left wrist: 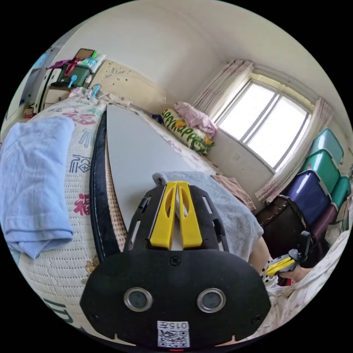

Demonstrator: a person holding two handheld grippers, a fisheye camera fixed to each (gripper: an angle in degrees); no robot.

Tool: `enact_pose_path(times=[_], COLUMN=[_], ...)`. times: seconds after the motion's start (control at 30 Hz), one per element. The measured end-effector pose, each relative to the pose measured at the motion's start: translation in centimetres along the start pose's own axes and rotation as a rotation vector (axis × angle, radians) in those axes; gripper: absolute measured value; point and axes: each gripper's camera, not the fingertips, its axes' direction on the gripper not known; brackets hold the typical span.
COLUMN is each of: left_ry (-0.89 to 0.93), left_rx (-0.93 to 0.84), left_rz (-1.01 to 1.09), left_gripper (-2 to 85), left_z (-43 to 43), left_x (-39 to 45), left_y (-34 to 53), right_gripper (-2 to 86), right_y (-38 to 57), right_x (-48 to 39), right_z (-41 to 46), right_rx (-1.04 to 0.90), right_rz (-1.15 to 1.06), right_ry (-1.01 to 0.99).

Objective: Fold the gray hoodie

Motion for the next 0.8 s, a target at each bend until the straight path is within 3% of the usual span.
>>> enact_pose_path(times=[0.1, 0.17, 0.2, 0.27, 0.37, 0.47, 0.63, 0.8], left_ry=[0.033, -0.051, -0.064, -0.120, -0.203, -0.322, -0.347, -0.292], left_rx=[0.242, 0.406, 0.419, 0.440, 0.484, 0.626, 0.582, 0.551], left_rz=[0.081, 0.141, 0.132, 0.098, 0.095, 0.170, 0.196, 0.175], left_gripper=[-0.3, 1.3, 2.1, 8.4, 14.5, 17.9, 28.2, 29.9], left_z=[-3.2, -4.7, -4.9, -6.2, -8.6, -11.4, -12.4, -13.3], left_x=[-0.2, -0.5, -0.7, -1.0, -0.3, 0.5, -0.2, -1.2], left_y=[2.9, 5.1, 5.5, 6.8, 10.1, 12.8, 14.0, 15.8], right_gripper=[1.6, 2.0, 2.4, 5.9, 10.2, 15.0, 25.0, 27.1], right_y=[3.5, 7.3, 8.2, 10.8, 12.7, 13.8, 14.0, 15.0], right_x=[-1.0, -3.6, -4.5, -8.0, -11.2, -12.8, -14.1, -18.3], right_z=[-5.4, -9.4, -10.1, -11.2, -11.6, -13.3, -15.5, -16.1], right_rx=[0.256, 0.537, 0.602, 0.778, 0.946, 1.055, 1.114, 1.150], right_rz=[0.005, -0.006, -0.002, 0.001, 0.041, 0.075, 0.123, 0.124], right_ry=[0.084, 0.335, 0.422, 0.790, 1.090, 1.047, 0.815, 0.758])
